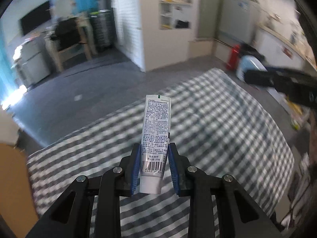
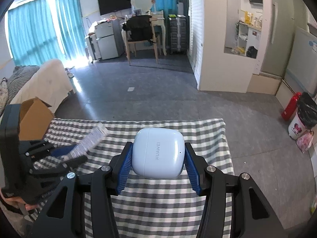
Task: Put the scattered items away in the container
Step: 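Carry toothpaste tube and earbud case to the box and release both inside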
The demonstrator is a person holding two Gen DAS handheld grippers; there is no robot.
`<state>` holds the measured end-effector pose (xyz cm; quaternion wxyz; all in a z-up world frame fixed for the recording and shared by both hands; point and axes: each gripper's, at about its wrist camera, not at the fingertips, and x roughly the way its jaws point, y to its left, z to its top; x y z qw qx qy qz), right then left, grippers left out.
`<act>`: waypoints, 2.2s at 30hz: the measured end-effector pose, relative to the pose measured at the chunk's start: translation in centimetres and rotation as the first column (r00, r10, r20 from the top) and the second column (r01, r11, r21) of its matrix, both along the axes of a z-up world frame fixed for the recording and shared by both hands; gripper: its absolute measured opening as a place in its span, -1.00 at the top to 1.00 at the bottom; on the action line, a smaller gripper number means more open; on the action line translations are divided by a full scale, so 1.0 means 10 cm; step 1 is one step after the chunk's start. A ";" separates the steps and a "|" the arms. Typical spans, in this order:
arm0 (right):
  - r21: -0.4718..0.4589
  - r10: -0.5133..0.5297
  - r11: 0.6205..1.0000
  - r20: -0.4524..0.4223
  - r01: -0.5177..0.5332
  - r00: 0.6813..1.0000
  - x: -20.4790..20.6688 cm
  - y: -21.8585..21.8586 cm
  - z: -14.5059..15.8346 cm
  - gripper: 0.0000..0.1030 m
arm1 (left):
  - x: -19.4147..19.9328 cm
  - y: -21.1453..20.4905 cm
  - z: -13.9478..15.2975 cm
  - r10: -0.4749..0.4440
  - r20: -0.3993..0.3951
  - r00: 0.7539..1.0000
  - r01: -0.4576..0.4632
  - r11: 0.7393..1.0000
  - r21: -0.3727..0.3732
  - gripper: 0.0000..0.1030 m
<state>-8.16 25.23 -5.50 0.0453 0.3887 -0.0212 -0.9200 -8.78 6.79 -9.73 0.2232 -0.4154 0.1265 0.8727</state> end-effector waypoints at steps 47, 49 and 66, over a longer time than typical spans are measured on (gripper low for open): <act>0.006 0.386 0.922 -0.111 -0.388 0.916 0.02 -2.13 0.54 0.02 | 0.36 -3.56 0.71 0.775 -0.158 0.612 -0.771 0.629 0.098 0.47; 0.010 0.392 0.919 -0.105 -0.393 0.914 -0.01 -2.21 0.54 0.02 | 0.34 -3.62 0.62 0.778 -0.143 0.611 -0.775 0.625 0.089 0.46; 0.077 0.537 0.844 -0.123 -0.531 0.835 -0.22 -3.18 0.57 0.02 | 0.46 -3.90 0.63 0.813 -0.161 0.560 -0.813 0.577 0.084 -0.68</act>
